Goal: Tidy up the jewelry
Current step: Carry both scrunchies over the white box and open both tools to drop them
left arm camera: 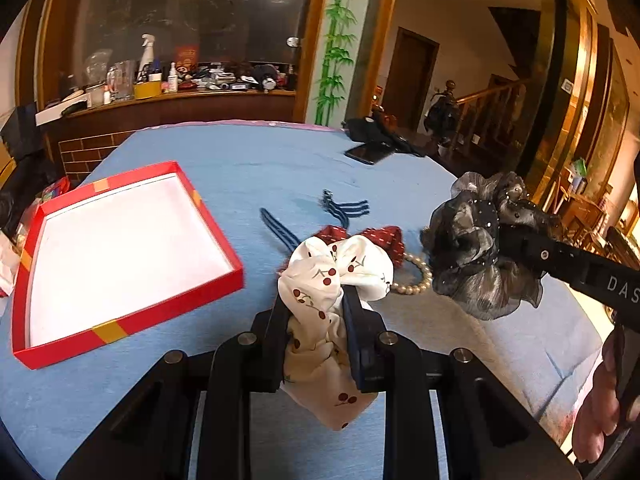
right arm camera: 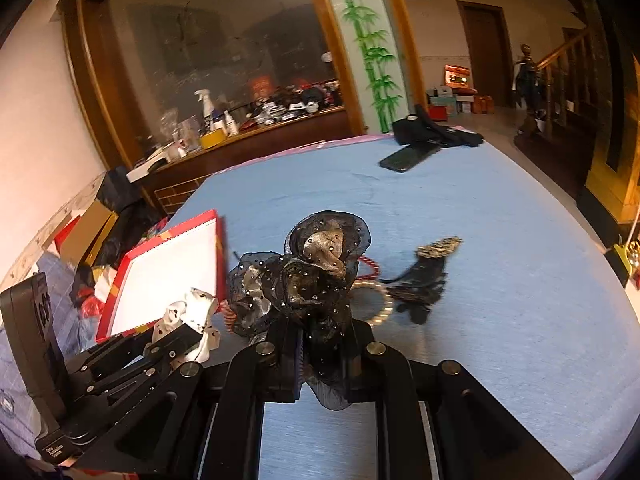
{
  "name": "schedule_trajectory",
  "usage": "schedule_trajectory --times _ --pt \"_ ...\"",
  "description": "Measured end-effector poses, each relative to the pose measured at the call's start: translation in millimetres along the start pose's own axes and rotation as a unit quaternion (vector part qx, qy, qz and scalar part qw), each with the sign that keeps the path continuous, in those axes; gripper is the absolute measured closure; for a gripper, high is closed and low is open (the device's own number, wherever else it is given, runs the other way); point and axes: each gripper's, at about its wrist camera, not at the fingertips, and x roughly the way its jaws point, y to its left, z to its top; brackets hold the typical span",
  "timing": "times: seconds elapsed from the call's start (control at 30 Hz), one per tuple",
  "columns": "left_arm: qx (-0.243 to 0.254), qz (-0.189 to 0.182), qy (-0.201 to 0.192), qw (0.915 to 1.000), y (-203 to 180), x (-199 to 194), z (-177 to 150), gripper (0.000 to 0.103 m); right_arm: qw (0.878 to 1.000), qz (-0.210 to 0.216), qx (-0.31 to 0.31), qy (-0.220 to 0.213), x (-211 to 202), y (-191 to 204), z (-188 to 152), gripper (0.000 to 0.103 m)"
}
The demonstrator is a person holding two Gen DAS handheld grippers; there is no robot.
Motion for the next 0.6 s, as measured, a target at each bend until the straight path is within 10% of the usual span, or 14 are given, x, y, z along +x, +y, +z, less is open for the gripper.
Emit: schedule_trajectory --times 0.6 --pt "-0.075 0.097 -0.017 0.9922 142 -21 31 0.080 0.993 0.069 -0.075 0.053 72 115 37 0.088"
